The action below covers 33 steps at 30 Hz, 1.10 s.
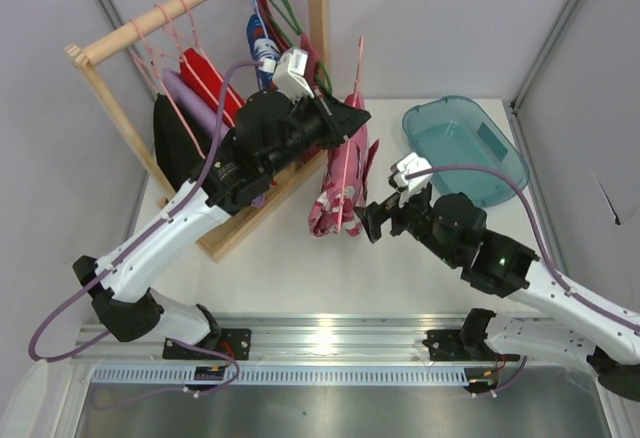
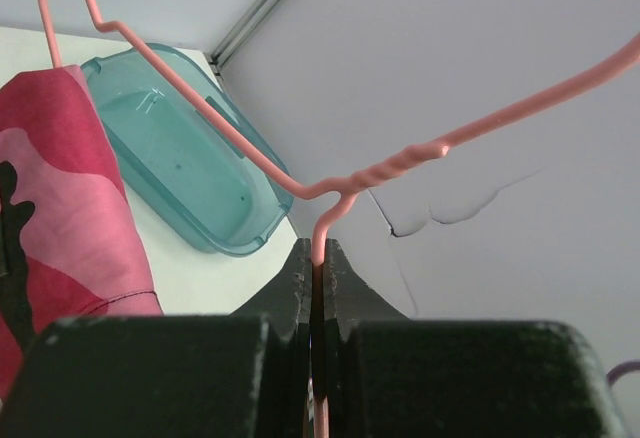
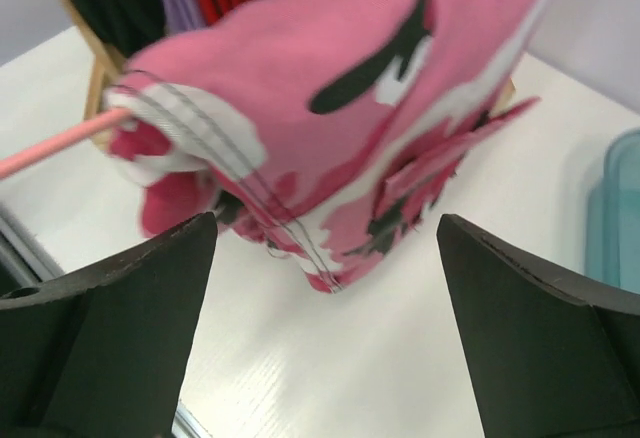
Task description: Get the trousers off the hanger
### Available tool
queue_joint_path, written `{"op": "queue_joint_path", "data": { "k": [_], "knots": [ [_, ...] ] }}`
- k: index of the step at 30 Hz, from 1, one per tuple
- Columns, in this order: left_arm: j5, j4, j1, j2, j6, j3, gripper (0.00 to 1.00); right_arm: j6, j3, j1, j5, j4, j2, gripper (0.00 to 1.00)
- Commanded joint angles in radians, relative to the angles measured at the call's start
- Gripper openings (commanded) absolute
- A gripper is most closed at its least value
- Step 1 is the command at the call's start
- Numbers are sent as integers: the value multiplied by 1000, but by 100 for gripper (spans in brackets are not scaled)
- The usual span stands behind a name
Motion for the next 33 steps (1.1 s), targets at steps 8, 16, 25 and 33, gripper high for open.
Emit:
{"op": "queue_joint_path", "data": {
  "k": [8, 16, 25, 33],
  "knots": [
    [-14, 163, 6, -64, -23, 85, 1, -155, -85, 118, 146, 333, 67, 99],
    [-3, 129, 6, -58, -27, 120, 2, -211, -90, 189, 309, 415, 137, 82],
    [-2, 143, 5, -81, -62, 105, 2, -209, -117, 163, 412, 433, 101, 99],
    [18, 129, 5, -93, -73, 100, 2, -206, -137, 121, 340, 501, 101, 93]
  ]
}}
